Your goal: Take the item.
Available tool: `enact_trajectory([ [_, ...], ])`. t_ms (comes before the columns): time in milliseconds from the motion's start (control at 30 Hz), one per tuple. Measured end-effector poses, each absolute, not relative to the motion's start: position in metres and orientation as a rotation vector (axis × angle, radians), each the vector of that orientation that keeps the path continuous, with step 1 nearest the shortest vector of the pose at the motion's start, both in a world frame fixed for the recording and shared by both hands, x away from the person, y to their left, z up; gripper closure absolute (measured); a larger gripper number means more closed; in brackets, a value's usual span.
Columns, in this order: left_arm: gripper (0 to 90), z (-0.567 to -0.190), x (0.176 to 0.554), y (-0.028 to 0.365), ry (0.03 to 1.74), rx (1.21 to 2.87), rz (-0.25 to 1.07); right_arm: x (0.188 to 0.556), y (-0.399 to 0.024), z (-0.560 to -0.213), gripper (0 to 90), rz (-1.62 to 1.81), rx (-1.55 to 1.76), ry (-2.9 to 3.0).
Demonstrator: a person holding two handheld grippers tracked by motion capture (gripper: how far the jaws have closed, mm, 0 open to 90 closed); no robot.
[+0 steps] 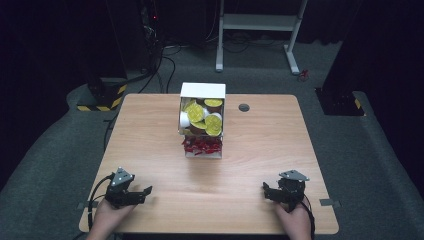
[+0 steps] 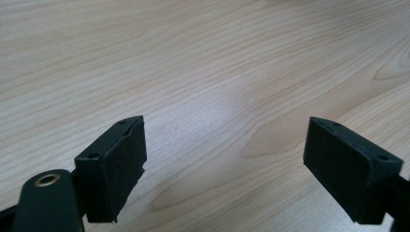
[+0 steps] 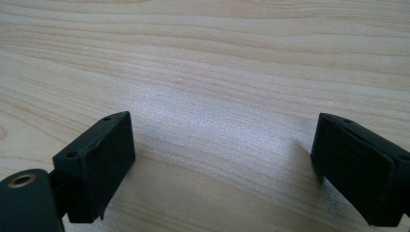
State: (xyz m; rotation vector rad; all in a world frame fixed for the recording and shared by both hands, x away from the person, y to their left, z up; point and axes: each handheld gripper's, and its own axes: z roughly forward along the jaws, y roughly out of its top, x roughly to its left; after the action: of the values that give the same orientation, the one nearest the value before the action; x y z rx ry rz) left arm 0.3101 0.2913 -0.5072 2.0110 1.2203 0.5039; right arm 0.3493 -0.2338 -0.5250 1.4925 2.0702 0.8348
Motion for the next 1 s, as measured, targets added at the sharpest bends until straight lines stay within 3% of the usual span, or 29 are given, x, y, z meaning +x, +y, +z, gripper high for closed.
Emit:
enact_trajectory([
  [1000,18.5,-0.473,0.329,0.251,1.124,1.939,0.509,0.349,-0.234,-0.525,8.4,0.837,1.488,2.074],
])
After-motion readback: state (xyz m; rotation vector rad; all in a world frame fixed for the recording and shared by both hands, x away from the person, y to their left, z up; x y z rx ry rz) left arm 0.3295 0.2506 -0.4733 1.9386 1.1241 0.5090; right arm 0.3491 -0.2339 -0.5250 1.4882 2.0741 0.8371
